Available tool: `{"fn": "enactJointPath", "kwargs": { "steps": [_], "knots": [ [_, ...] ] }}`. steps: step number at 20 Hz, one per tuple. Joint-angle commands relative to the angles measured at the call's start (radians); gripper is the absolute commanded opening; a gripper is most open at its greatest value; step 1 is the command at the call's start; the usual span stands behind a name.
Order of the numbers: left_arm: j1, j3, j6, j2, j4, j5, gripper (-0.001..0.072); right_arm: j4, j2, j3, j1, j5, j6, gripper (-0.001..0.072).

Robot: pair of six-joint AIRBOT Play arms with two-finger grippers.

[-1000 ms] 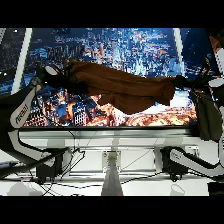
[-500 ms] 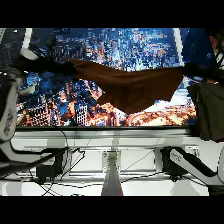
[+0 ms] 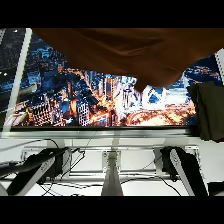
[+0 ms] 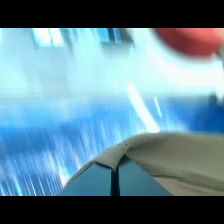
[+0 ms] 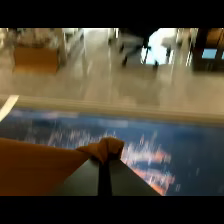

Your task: Fold the clothes and pants, and hang the long-sleeved shirts on hangers.

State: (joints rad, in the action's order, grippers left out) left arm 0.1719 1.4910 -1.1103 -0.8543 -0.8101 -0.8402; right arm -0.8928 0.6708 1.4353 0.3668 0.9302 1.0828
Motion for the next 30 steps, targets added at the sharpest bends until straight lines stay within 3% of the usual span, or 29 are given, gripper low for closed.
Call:
{"fn": "enactJointPath", "kwargs": {
  "steps": [1, 3, 8, 12, 15, 19, 22, 25, 30],
  "knots": [
    [0.017, 0.005, 0.0, 0.224, -0.086, 0.167, 0.0016, -0.001, -0.139, 0.087, 0.0, -0.015, -0.003, 0.0015],
    [0.017, 0.005, -0.025, 0.307, -0.2, 0.193, 0.0015, -0.004, -0.192, 0.11, 0.0, -0.015, -0.003, 0.0015],
    [0.017, 0.003, -0.351, 0.35, -0.602, 0.162, 0.0015, -0.054, -0.174, 0.13, 0.0, -0.013, 0.0, 0.0012],
    [0.016, 0.003, -0.342, 0.164, -0.534, 0.003, 0.0015, -0.106, -0.007, 0.13, 0.0, 0.056, 0.069, 0.0012],
    [0.008, 0.003, -0.261, -0.061, -0.399, -0.119, 0.0016, -0.06, 0.198, 0.13, 0.0, 0.242, 0.088, 0.0013],
    [-0.063, 0.003, -0.154, -0.381, -0.348, -0.109, 0.0016, -0.048, 0.508, 0.13, 0.0, 0.414, 0.087, 0.0015],
    [-0.103, 0.003, -0.113, -0.628, -0.348, -0.08, 0.0016, -0.05, 0.728, 0.13, -0.002, 0.392, 0.087, 0.0015],
    [-0.122, 0.003, -0.101, -0.823, -0.347, 0.05, 0.0017, -0.05, 0.93, 0.13, -0.02, 0.316, 0.083, 0.0015],
    [-0.145, 0.003, -0.101, -0.916, -0.315, 0.229, 0.0017, -0.059, 1.066, 0.13, -0.057, 0.083, 0.084, 0.0015]
  ]
}}
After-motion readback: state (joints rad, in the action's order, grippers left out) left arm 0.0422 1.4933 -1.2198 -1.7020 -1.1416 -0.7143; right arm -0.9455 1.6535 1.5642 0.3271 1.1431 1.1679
